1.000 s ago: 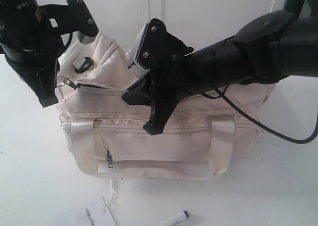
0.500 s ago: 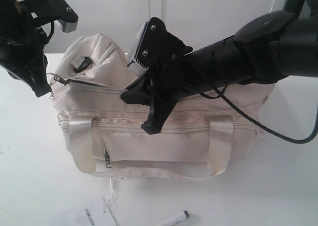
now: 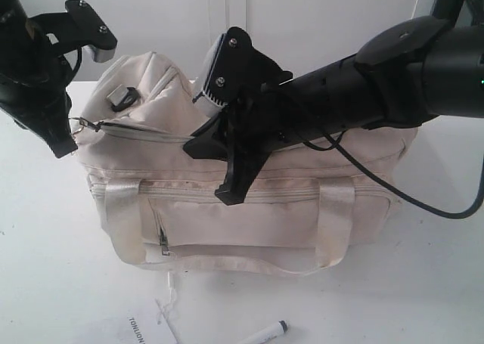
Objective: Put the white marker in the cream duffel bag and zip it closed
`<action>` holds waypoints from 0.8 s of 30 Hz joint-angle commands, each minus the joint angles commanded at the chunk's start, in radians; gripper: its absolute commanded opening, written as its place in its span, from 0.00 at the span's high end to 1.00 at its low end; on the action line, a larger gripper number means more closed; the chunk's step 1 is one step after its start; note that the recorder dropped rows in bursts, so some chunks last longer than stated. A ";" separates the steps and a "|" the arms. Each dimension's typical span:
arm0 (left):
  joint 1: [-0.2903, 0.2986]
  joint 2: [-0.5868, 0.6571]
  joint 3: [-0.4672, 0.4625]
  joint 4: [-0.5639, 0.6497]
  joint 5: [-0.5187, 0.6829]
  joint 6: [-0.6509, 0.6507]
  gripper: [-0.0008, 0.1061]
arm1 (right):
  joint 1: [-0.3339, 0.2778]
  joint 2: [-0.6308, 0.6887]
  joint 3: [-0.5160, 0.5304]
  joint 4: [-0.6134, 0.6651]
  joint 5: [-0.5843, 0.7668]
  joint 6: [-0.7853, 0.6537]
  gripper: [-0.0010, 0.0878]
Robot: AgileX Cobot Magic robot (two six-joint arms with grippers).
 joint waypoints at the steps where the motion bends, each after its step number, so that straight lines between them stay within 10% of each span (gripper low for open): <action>1: 0.017 0.000 0.008 -0.008 -0.013 0.000 0.99 | 0.000 0.000 0.000 0.000 0.000 0.000 0.99; 24: 0.059 0.000 0.031 -0.082 -0.088 0.002 0.99 | 0.000 0.000 0.000 0.000 0.008 0.030 0.99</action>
